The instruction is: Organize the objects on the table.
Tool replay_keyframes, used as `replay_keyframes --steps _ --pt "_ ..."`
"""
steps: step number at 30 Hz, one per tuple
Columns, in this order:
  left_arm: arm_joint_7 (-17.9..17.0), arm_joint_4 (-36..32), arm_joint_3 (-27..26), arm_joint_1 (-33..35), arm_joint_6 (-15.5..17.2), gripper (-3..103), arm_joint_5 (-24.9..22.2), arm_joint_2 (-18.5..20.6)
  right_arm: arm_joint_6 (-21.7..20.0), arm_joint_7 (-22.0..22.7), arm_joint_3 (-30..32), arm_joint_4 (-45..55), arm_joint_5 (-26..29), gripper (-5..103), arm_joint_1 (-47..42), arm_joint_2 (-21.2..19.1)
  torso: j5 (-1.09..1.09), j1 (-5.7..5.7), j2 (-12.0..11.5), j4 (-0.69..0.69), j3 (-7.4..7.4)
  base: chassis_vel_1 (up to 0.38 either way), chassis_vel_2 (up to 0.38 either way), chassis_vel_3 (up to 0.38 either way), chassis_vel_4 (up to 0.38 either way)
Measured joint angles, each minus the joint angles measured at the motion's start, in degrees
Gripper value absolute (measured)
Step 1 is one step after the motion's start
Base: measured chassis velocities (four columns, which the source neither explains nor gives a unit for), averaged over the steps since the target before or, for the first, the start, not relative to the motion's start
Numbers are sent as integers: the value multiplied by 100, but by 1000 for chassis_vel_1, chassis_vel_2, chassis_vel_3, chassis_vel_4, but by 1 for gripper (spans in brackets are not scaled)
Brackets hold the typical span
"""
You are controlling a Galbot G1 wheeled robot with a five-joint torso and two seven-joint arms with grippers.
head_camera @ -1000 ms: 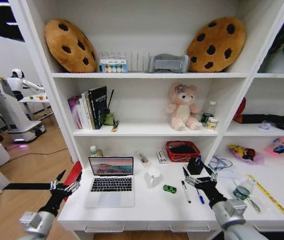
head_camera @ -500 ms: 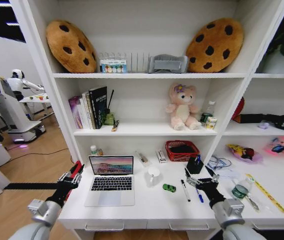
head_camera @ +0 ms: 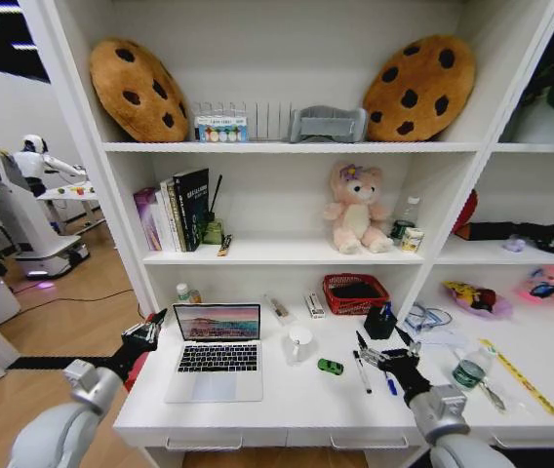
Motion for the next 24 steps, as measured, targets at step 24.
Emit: replay_keyframes --steps 24 --pt "831 1349 1252 -1655 -163 0 164 382 59 -111 -87 -483 179 100 403 -306 1 0 -1 0 0 0 0 0 0"
